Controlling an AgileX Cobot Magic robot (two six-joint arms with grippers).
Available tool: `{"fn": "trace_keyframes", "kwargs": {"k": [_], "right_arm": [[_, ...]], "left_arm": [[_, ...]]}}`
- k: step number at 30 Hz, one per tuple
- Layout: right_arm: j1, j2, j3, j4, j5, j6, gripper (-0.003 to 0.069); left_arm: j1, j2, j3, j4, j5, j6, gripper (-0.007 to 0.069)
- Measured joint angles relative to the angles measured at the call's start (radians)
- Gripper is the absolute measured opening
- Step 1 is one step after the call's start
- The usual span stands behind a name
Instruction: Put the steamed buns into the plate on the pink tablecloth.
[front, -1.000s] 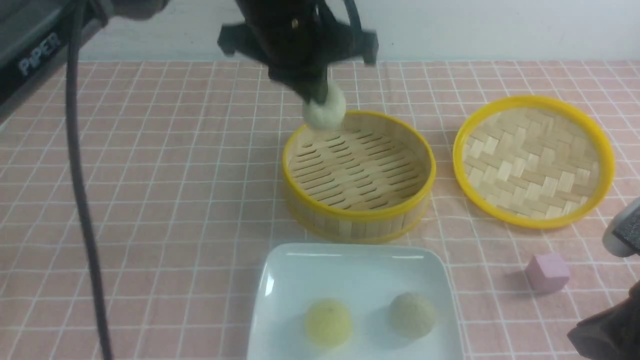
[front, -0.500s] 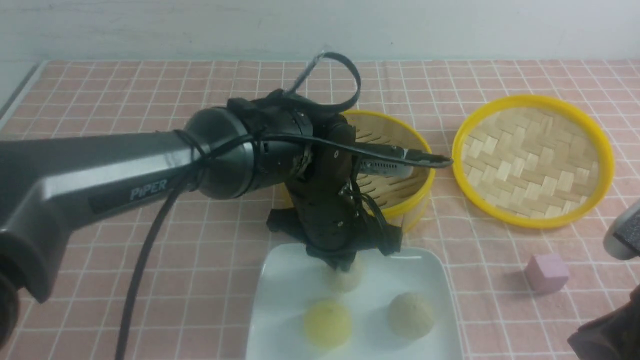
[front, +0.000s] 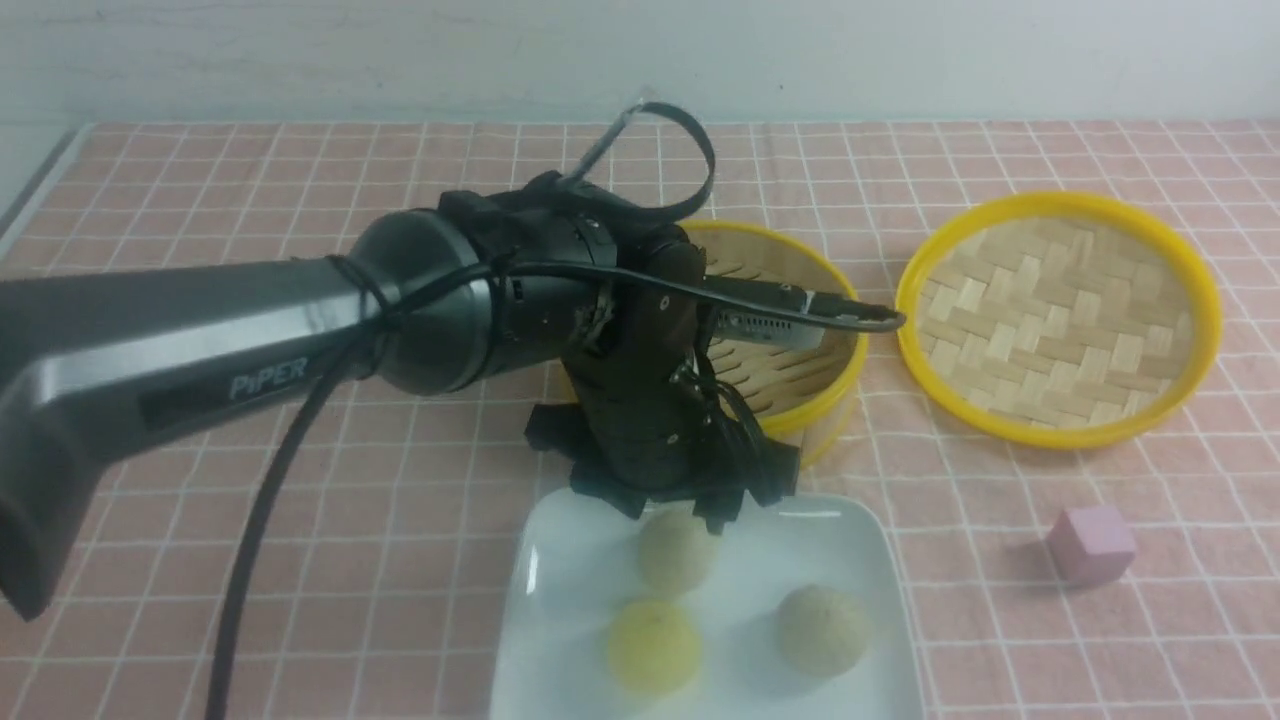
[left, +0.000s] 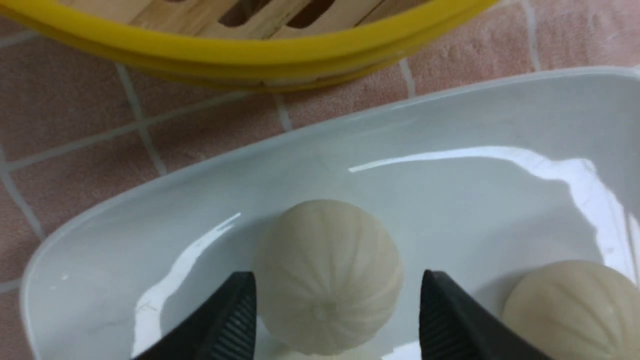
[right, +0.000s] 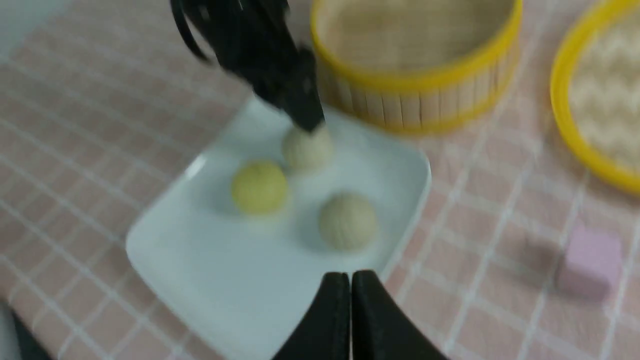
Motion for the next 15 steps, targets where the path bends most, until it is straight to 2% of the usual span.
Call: {"fn": "trace_keyframes", "kwargs": {"k": [3, 5, 15], "right_arm": [[0.0, -0.029, 0.118, 0.015, -0.236, -0.065, -0.001], [0.0, -0.029, 0.158, 0.022, -0.325, -0.091, -0.001], [0.0, -0.029, 0.178, 0.022, -0.386, -0.102, -0.0002]], "left_arm": [[0.0, -0.019, -0.003, 0.006, 0.003, 0.002, 0.045], [0.0, -0.023, -0.003, 0.007, 0.013, 0.003, 0.0447], [0.0, -0.026, -0.003, 0.031, 0.021, -0.001, 0.044]]}}
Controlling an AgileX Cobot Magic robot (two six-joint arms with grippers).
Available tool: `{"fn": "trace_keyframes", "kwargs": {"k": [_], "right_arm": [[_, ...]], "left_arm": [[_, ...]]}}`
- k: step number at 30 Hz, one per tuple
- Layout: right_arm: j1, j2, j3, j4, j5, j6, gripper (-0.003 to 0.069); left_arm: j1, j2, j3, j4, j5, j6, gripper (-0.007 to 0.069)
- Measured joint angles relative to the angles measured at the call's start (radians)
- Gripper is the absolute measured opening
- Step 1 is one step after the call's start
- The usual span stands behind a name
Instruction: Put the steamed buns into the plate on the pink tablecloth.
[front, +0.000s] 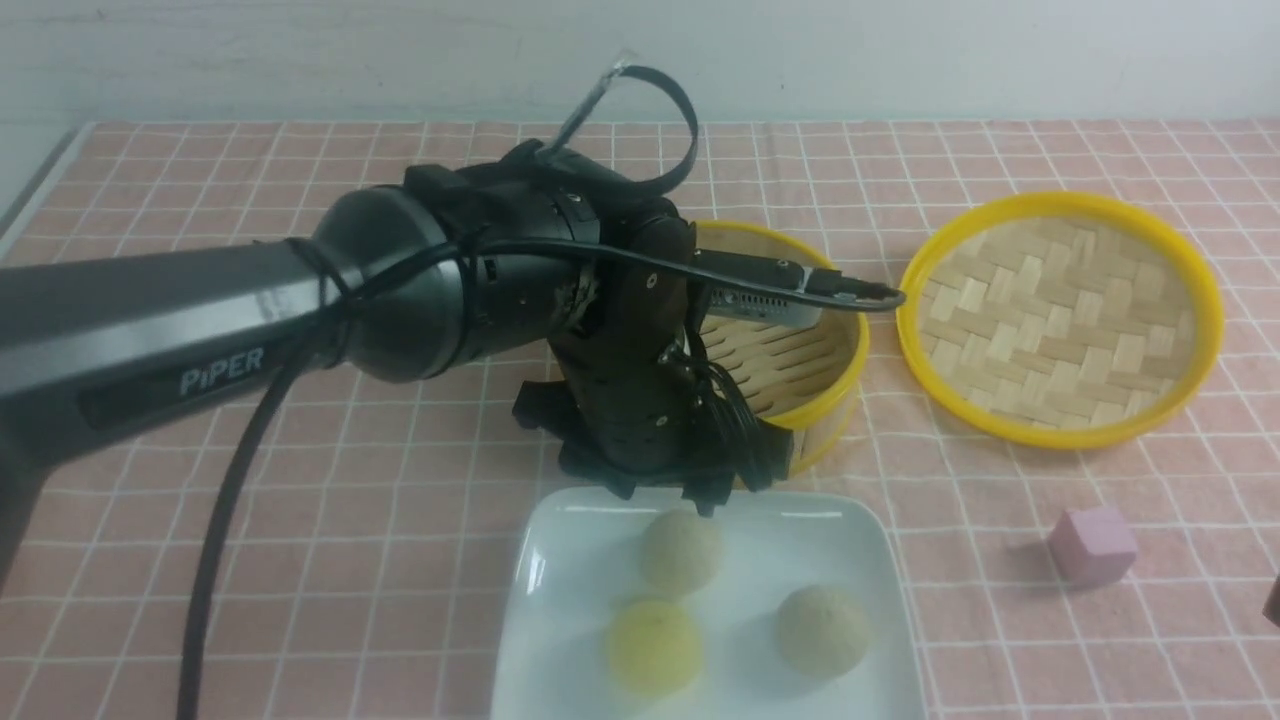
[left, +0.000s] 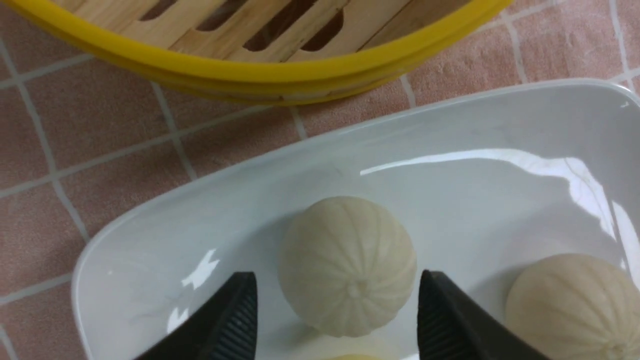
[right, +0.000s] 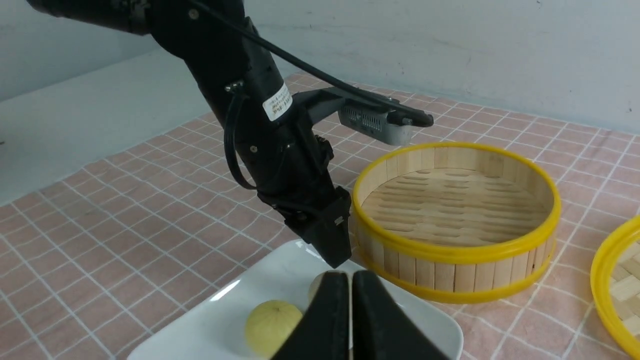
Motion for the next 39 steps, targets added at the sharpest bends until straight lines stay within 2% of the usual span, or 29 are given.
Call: {"fn": "trace_keyframes", "kwargs": {"k": [17, 19, 23, 27, 29, 30, 33, 37, 39], "right_arm": [[-0.009, -0.029, 0.008, 0.0, 0.0, 0.0, 0.0009], [-0.051, -0.048, 0.024, 0.0, -0.003, 0.0, 0.0009], [-0.246, -0.123, 0.121, -0.028, -0.005, 0.0, 0.0014], [-0.489, -0.236, 0.261, -0.055, -0.001, 0.0, 0.0022], [-0.524, -0.251, 0.289, -0.056, -0.001, 0.0, 0.0024], [-0.579, -0.266, 0.325, -0.057, -0.001, 0.0, 0.0026], [-0.666, -0.268, 0.396, -0.075, 0.0, 0.0, 0.0027], [-0.691, -0.269, 0.42, -0.09, 0.025, 0.0, 0.0028], [-0.692, -0.269, 0.418, -0.091, 0.041, 0.0, 0.003]], "left_arm": [[0.0, -0.002, 0.0, 0.023, 0.021, -0.027, 0.044], [0.0, -0.004, 0.0, 0.028, 0.021, -0.037, 0.044], [0.0, -0.004, 0.0, 0.036, 0.021, -0.049, 0.044], [0.0, -0.004, 0.0, 0.039, 0.023, -0.049, 0.044], [0.0, -0.004, 0.0, 0.039, 0.023, -0.049, 0.044], [0.0, -0.004, 0.0, 0.04, 0.024, -0.049, 0.044], [0.0, -0.009, 0.0, 0.04, 0.047, -0.049, 0.0437], [0.0, -0.033, 0.0, 0.043, 0.084, -0.049, 0.0419], [0.0, -0.074, 0.0, 0.053, 0.113, -0.049, 0.0382]]}}
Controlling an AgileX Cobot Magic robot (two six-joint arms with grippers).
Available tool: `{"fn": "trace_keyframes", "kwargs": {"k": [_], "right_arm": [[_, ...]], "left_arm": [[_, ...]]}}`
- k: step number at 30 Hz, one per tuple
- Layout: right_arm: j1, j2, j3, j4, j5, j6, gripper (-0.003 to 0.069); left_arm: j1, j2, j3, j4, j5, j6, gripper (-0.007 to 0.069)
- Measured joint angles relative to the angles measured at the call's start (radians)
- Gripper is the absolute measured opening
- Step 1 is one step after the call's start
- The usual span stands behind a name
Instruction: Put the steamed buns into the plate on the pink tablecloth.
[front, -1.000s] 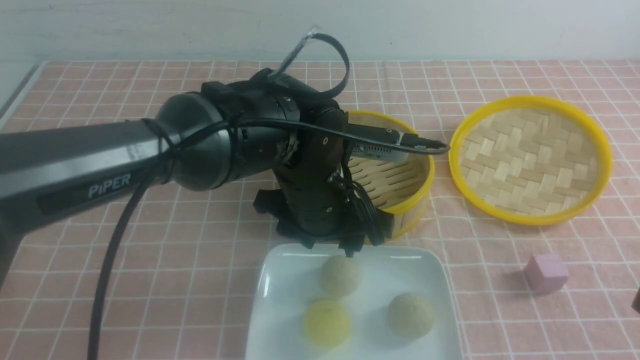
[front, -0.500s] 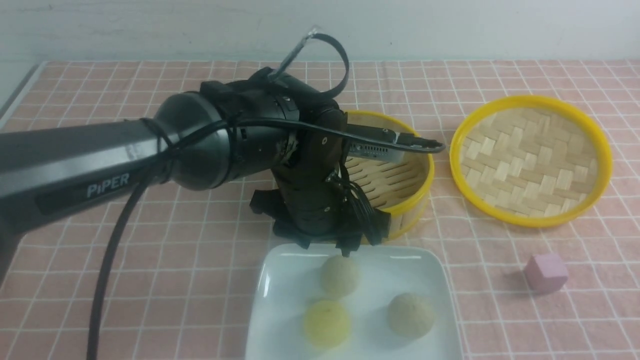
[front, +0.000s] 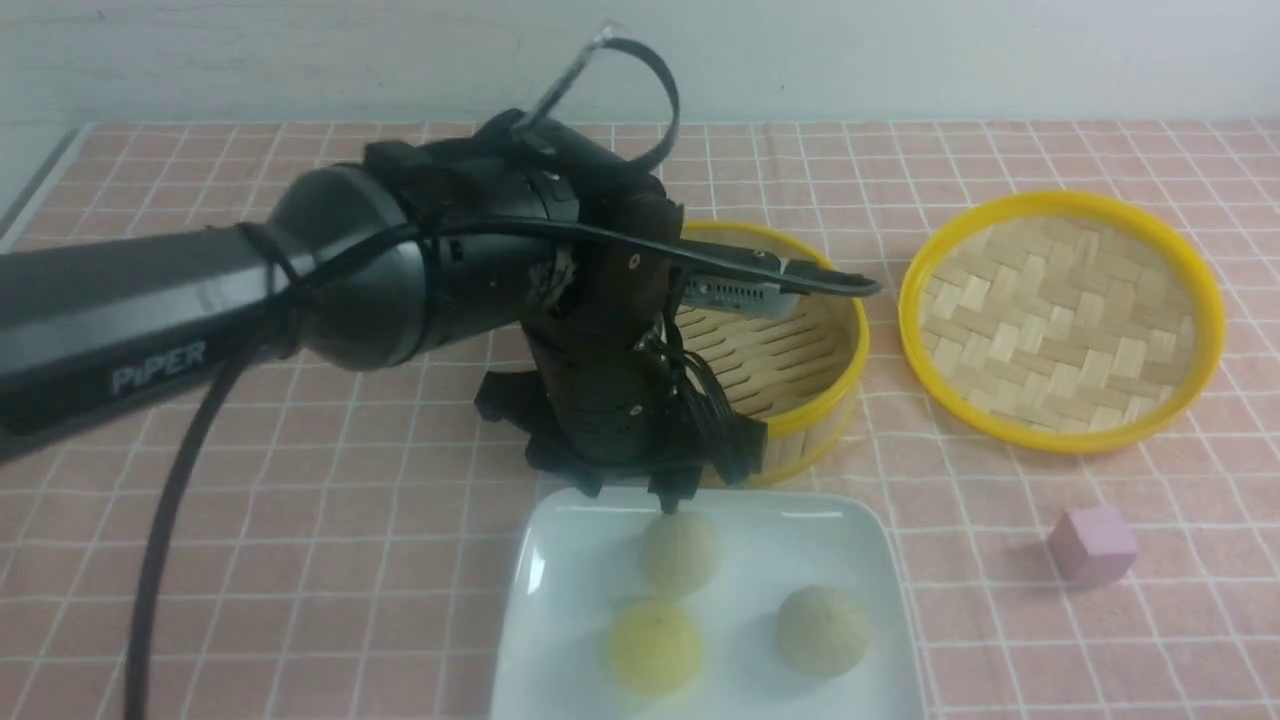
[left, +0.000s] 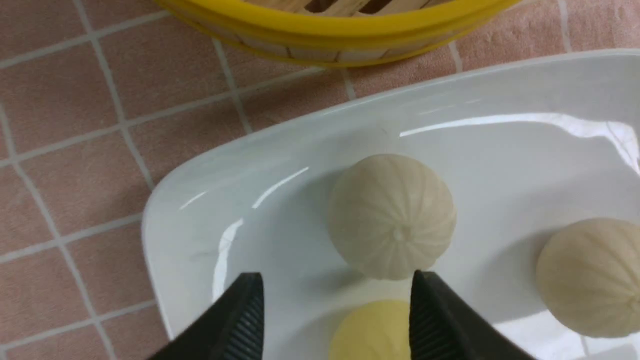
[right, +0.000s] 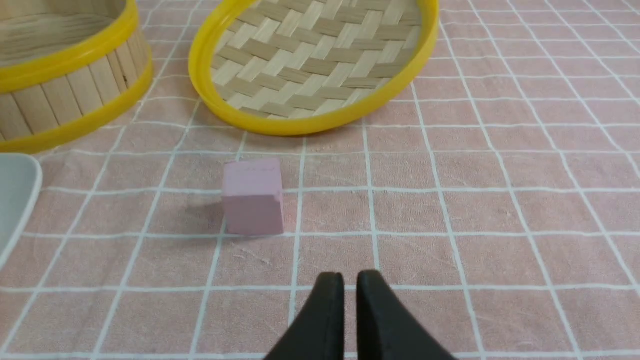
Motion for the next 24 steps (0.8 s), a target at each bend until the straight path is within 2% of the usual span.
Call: {"fn": "trace_keyframes", "kwargs": {"k": [2, 3, 8, 10, 11, 15, 17, 22, 24], "right_arm": [[0.0, 0.0, -0.001, 0.0, 0.004, 0.0, 0.0032], [-0.001, 0.0, -0.001, 0.0, 0.004, 0.0, 0.0033], [-0.001, 0.0, -0.001, -0.003, 0.005, 0.0, 0.0042], [-0.001, 0.0, -0.001, -0.003, 0.005, 0.0, 0.0043], [-0.001, 0.0, -0.001, -0.003, 0.005, 0.0, 0.0043], [-0.001, 0.0, -0.001, -0.003, 0.005, 0.0, 0.0049], [-0.001, 0.0, -0.001, -0.003, 0.006, 0.0, 0.0052], [-0.004, 0.0, -0.001, -0.003, 0.006, 0.0, 0.0061], [-0.004, 0.0, -0.001, -0.003, 0.006, 0.0, 0.0062]], "left_arm": [[0.0, -0.043, 0.0, 0.006, 0.027, 0.0, 0.0331], [0.0, -0.048, 0.0, 0.006, 0.03, 0.0, 0.0331], [0.0, -0.244, 0.0, 0.075, 0.202, 0.009, 0.0118], [0.0, -0.295, 0.0, 0.089, 0.237, 0.023, 0.0078], [0.0, -0.373, 0.007, 0.105, 0.26, 0.043, 0.0035], [0.0, -0.638, 0.131, 0.083, 0.255, 0.065, 0.0001], [0.0, -0.787, 0.262, 0.038, 0.154, 0.068, 0.0], [0.0, -1.139, 0.628, -0.013, -0.341, 0.044, 0.0], [0.0, -1.208, 0.7, -0.014, -0.438, 0.024, 0.0]]}}
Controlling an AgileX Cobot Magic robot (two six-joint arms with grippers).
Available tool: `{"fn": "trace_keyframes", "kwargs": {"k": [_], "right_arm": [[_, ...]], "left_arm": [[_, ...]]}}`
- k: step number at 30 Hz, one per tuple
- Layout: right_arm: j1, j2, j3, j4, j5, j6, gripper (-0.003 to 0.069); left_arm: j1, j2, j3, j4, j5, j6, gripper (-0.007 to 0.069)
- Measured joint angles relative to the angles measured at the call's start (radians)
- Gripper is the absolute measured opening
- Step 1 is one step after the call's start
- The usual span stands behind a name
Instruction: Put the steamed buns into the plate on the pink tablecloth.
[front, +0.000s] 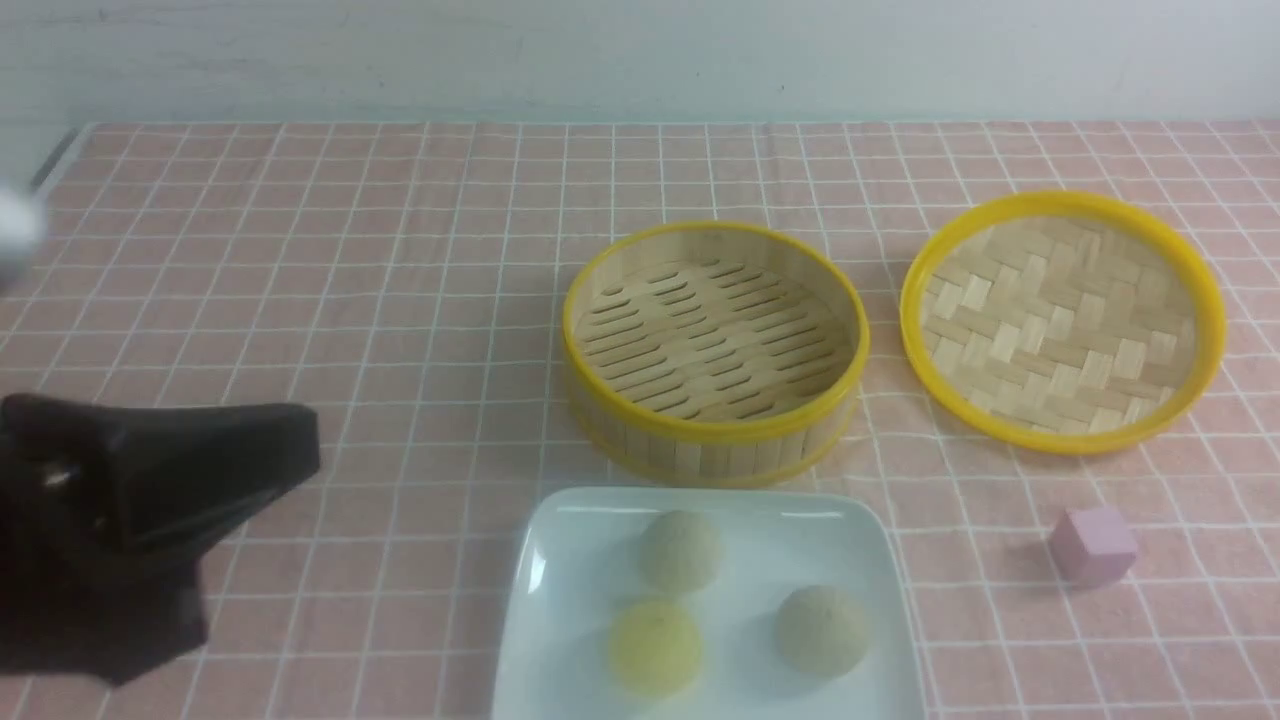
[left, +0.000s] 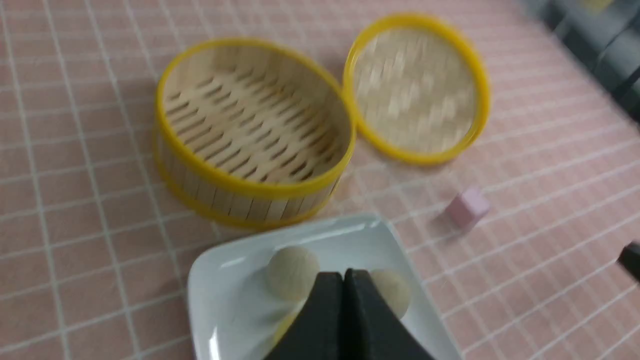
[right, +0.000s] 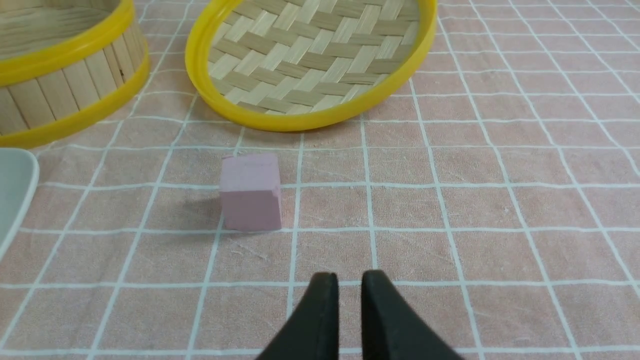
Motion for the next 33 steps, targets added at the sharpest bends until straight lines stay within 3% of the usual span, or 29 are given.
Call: {"fn": "trace_keyframes", "kwargs": {"k": [4, 24, 29, 33], "right_arm": [[-0.001, 0.0, 0.0, 0.0, 0.0, 0.0, 0.0066], [-0.001, 0.0, 0.0, 0.0, 0.001, 0.0, 0.0094], [-0.001, 0.0, 0.0, 0.0, 0.001, 0.0, 0.0102], [-0.001, 0.0, 0.0, 0.0, 0.001, 0.0, 0.0112]], "left_arm": [[0.0, -0.084, 0.113, 0.029, -0.127, -0.013, 0.0003], [0.023, -0.092, 0.201, 0.148, -0.073, 0.003, 0.0027], [0.192, -0.174, 0.354, 0.12, -0.128, 0.084, 0.0031], [0.448, -0.336, 0.522, 0.059, -0.239, 0.226, 0.0038]]}}
